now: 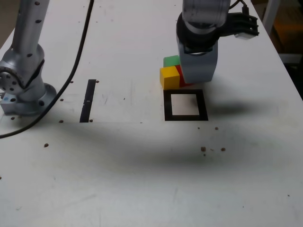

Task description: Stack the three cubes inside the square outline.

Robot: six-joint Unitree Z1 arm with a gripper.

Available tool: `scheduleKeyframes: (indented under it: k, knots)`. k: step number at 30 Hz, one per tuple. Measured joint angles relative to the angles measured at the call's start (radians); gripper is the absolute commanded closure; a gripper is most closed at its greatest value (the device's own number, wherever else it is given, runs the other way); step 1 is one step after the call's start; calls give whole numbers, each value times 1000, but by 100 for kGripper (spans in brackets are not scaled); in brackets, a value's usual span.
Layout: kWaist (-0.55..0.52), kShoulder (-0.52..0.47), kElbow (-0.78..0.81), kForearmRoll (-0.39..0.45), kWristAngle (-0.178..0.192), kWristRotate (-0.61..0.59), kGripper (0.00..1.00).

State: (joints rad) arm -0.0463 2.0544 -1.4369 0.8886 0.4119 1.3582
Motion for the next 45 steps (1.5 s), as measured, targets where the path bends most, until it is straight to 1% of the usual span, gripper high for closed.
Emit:
scheduleKeyframes:
  k: [5, 6, 8, 11, 13, 17, 30, 34, 39, 41, 45]
  knots:
    - [0, 6, 7, -6, -2, 4, 1]
    - [3, 10, 7, -6, -16, 15, 1]
    - [10, 15, 7, -7, -32, 26, 1]
    - [23, 17, 5, -5, -80, 64, 1]
    - [28, 22, 5, -5, -92, 75, 1]
    - [28, 22, 2, -10, -101, 93, 0]
    - [28, 32, -24, -26, -101, 147, 0]
    - [33, 43, -34, -14, -115, 167, 0]
    - [60, 60, -57, 13, -174, 225, 0]
    - [79, 61, -60, 19, -209, 260, 0]
    - [105, 61, -70, 22, -238, 301, 0]
